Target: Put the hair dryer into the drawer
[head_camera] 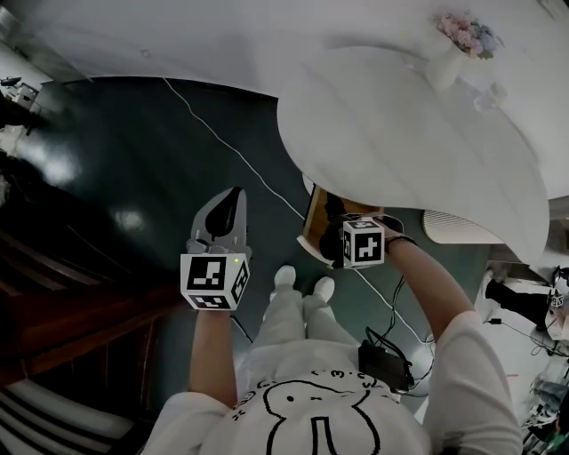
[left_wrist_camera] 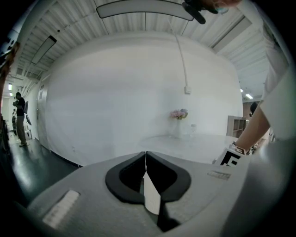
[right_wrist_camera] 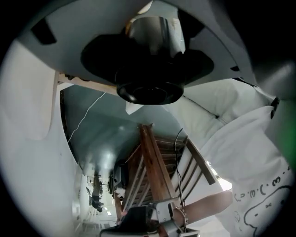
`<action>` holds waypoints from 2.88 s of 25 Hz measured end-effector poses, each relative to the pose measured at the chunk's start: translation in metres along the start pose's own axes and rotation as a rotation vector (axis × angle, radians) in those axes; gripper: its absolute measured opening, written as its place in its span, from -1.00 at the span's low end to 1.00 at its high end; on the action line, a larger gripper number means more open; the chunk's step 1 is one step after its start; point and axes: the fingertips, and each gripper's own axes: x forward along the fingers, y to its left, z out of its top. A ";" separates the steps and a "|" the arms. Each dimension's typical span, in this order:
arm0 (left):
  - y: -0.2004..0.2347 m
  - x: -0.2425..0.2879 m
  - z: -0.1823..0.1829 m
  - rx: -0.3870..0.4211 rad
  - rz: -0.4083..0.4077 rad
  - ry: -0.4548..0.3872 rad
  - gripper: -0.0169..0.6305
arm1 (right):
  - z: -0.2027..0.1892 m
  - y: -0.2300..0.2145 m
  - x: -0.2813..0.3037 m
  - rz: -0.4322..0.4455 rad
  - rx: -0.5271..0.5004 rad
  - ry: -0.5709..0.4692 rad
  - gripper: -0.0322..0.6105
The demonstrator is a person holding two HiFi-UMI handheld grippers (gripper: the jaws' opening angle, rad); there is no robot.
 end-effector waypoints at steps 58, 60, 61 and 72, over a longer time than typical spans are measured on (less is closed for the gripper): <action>0.012 0.055 -0.064 0.136 -0.117 0.062 -0.90 | -0.090 -0.096 0.141 -0.290 0.151 0.275 0.20; 0.014 0.054 -0.065 0.141 -0.116 0.063 -0.90 | -0.097 -0.094 0.145 -0.283 0.137 0.308 0.20; 0.014 0.054 -0.065 0.142 -0.117 0.064 -0.90 | -0.099 -0.093 0.147 -0.279 0.140 0.313 0.21; -0.002 0.052 -0.057 0.173 -0.168 0.062 -0.90 | -0.086 -0.090 0.140 -0.234 0.315 0.189 0.26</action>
